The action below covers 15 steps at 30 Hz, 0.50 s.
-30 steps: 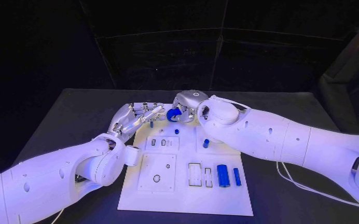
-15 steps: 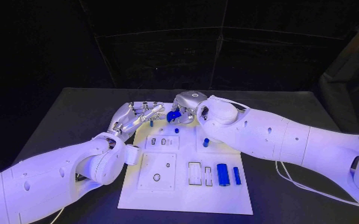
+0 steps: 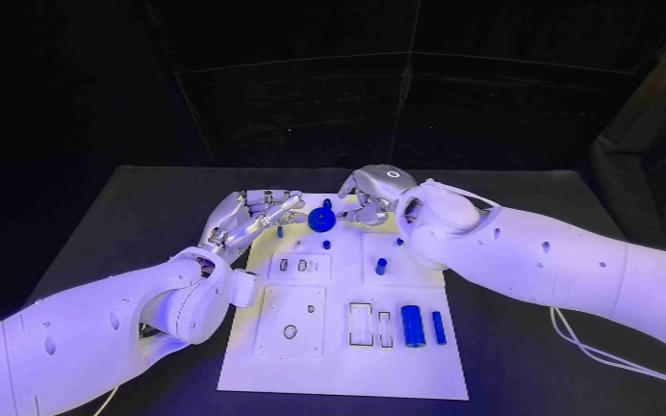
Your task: Assemble the parts on the task board
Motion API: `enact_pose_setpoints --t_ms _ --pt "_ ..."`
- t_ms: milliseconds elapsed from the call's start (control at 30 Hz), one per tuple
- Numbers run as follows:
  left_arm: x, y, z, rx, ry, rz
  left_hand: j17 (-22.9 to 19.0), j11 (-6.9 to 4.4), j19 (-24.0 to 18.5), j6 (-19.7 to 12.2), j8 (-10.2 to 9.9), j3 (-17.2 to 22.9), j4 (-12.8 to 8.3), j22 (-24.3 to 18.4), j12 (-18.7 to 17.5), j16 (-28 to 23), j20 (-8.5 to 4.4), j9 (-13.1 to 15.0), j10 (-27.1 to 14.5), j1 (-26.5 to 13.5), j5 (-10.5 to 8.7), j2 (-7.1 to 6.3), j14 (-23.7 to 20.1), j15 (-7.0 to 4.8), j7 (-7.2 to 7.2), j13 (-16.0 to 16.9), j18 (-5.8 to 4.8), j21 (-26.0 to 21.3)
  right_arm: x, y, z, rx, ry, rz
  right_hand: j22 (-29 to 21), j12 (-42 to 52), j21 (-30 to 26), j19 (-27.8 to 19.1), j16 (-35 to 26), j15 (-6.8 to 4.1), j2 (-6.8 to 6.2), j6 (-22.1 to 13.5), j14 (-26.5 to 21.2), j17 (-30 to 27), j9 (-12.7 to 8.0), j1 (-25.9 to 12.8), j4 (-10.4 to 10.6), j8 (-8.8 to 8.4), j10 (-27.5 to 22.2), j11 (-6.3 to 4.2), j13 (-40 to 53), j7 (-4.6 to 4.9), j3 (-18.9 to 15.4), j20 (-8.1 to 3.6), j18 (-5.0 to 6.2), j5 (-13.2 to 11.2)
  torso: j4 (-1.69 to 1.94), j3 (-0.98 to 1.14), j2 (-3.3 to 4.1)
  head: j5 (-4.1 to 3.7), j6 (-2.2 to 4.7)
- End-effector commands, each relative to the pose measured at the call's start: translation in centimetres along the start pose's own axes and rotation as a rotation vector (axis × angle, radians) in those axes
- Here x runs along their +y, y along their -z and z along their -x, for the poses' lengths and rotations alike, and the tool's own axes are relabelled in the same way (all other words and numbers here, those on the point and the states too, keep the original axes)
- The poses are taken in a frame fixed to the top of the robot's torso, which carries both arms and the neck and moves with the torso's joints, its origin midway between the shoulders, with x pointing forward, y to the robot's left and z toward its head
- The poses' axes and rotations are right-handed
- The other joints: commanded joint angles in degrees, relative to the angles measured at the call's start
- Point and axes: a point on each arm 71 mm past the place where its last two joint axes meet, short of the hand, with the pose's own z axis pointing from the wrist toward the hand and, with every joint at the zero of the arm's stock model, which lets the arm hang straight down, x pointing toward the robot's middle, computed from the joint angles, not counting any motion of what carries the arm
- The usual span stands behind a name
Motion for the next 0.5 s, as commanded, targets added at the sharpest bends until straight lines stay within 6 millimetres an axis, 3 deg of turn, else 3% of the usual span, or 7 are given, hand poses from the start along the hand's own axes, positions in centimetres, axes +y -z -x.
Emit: enact_pose_setpoints --t_ms 33,233,367,400,433,467,500 --pt "-0.2 0.0 0.0 0.008 0.004 -0.008 -0.10 -0.06 0.05 -0.37 -0.30 0.05 -0.21 -0.06 -0.31 -0.39 0.47 -0.05 -0.25 -0.14 0.17 0.58 -0.24 0.21 0.54 -0.07 0.34 -0.40 -1.7 1.7 1.3 -0.057 -0.186 0.016 -0.26 -0.23 -0.26 -0.09 -0.43 0.35 0.03 0.00 3.39 2.02 0.12 1.64 -0.66 0.10 -0.21 0.04 -0.04 -0.07 -0.23 0.31 -0.56 0.36 -0.80 0.18 -0.43 0.17 0.09" --pt "-0.1 0.0 0.2 0.004 0.001 -0.008 -0.10 -0.05 0.03 -0.39 -0.30 0.07 -0.24 -0.08 -0.32 -0.44 0.48 -0.05 -0.26 -0.16 0.17 0.59 -0.27 0.22 0.54 -0.07 0.33 -0.43 -6.7 5.4 2.6 -0.007 -0.287 -0.003 -1.46 -1.21 -0.95 -0.82 -0.81 0.20 -0.56 0.63 3.23 1.48 0.14 4.41 -2.69 0.13 -0.92 -0.13 -0.65 -0.22 -0.45 0.17 -0.37 2.20 -1.59 0.46 -0.81 -0.62 0.98" --pt "0.0 -0.2 0.2 0.004 0.001 -0.009 -0.10 -0.05 0.03 -0.39 -0.30 0.07 -0.24 -0.08 -0.32 -0.44 0.48 -0.05 -0.26 -0.16 0.17 0.59 -0.27 0.22 0.54 -0.07 0.33 -0.43 -9.2 6.7 3.1 -0.010 -0.293 -0.012 -1.96 -1.69 -1.26 -1.13 -0.94 0.23 -1.12 0.42 3.18 1.33 0.08 4.81 -3.11 0.00 -1.21 -0.09 -0.98 -0.18 -1.05 0.18 -0.30 2.99 -1.91 0.90 -0.81 -0.88 1.07" --pt "0.0 -0.2 0.2 0.003 0.003 -0.008 -0.10 -0.05 0.03 -0.39 -0.30 0.07 -0.24 -0.08 -0.32 -0.44 0.48 -0.05 -0.26 -0.16 0.17 0.59 -0.27 0.22 0.54 -0.07 0.33 -0.43 -9.6 6.9 3.2 -0.010 -0.290 -0.017 -1.98 -1.69 -1.27 -1.14 -0.94 0.23 -1.15 0.36 3.18 1.35 0.07 4.88 -3.16 -0.02 -1.22 -0.09 -0.98 -0.17 -1.11 0.18 -0.29 3.03 -1.81 0.85 -0.79 -1.22 1.10" --pt "0.1 -0.2 0.2 0.002 0.005 -0.007 -0.10 -0.06 0.03 -0.39 -0.30 0.08 -0.24 -0.09 -0.32 -0.46 0.48 -0.05 -0.26 -0.16 0.17 0.59 -0.28 0.22 0.53 -0.07 0.33 -0.44 -10.1 7.0 3.2 -0.010 -0.286 -0.022 -1.95 -1.70 -1.26 -1.13 -0.93 0.23 -1.17 0.33 3.18 1.37 0.07 4.93 -3.19 -0.03 -1.22 -0.09 -0.98 -0.17 -1.14 0.18 -0.30 3.05 -1.82 0.98 -0.80 -1.53 1.02" --pt "0.1 -0.2 0.2 0.001 0.006 -0.007 -0.10 -0.06 0.02 -0.39 -0.30 0.08 -0.25 -0.09 -0.32 -0.47 0.49 -0.05 -0.26 -0.16 0.17 0.59 -0.29 0.23 0.53 -0.07 0.33 -0.44 -10.4 7.1 3.2 -0.009 -0.280 -0.027 -1.97 -1.74 -1.28 -1.15 -0.92 0.23 -1.19 0.29 3.18 1.40 0.06 4.96 -3.21 -0.04 -1.24 -0.08 -1.00 -0.16 -1.17 0.18 -0.30 3.06 -1.70 0.83 -0.77 -1.81 1.02" --pt "0.1 -0.3 0.2 0.000 0.008 -0.006 -0.10 -0.06 0.02 -0.39 -0.30 0.08 -0.25 -0.09 -0.32 -0.47 0.49 -0.05 -0.26 -0.16 0.17 0.59 -0.29 0.23 0.53 -0.07 0.33 -0.44 -10.7 7.1 3.2 -0.008 -0.276 -0.030 -2.01 -1.79 -1.30 -1.17 -0.91 0.24 -1.21 0.23 3.19 1.43 0.05 5.01 -3.25 -0.06 -1.27 -0.07 -1.04 -0.15 -1.22 0.19 -0.29 3.08 -1.70 0.85 -0.75 -1.88 1.03"
